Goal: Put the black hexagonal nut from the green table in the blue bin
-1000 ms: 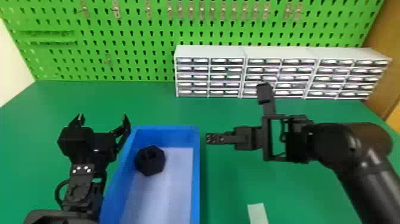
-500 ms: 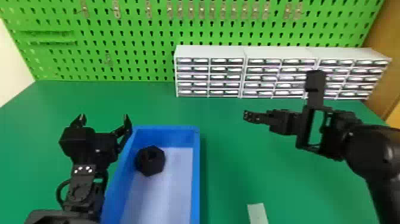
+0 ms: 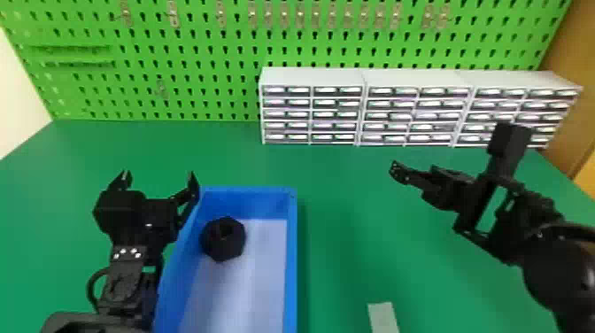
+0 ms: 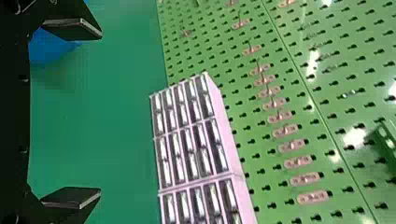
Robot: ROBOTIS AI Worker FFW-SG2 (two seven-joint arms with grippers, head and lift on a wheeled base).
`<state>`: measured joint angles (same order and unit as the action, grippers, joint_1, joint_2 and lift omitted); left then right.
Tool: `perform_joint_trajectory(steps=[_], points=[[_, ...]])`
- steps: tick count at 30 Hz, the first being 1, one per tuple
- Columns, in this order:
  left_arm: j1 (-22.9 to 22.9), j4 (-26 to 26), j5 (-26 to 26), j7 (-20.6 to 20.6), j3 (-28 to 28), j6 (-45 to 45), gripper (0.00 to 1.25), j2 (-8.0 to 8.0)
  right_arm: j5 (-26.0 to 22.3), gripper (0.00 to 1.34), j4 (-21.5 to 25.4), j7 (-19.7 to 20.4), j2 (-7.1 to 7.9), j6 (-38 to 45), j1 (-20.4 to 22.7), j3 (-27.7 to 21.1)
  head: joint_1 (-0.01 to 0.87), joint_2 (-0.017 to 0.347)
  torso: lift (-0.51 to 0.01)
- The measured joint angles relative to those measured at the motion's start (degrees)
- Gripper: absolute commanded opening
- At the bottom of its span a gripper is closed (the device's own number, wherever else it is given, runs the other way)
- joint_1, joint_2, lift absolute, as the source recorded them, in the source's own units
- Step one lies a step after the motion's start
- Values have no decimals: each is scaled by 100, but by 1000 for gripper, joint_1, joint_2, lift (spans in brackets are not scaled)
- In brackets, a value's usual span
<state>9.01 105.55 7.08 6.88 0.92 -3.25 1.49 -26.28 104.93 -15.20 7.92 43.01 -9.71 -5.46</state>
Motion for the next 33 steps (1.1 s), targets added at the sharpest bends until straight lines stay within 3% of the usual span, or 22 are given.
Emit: perform_joint_trajectory(steps=[8, 19, 33], points=[[18, 0, -39, 6, -2, 0, 1052, 0, 368, 1216, 36, 204, -184, -783, 394, -65, 657, 57, -95], [35, 0, -32, 16, -25, 0, 1052, 0, 1420, 1216, 53, 422, -647, -1911, 975, -264, 657, 57, -95], [55, 0, -38, 25, -38, 0, 1052, -1, 1764, 1216, -183, 1036, -640, -2971, 1474, 45, 657, 57, -95]])
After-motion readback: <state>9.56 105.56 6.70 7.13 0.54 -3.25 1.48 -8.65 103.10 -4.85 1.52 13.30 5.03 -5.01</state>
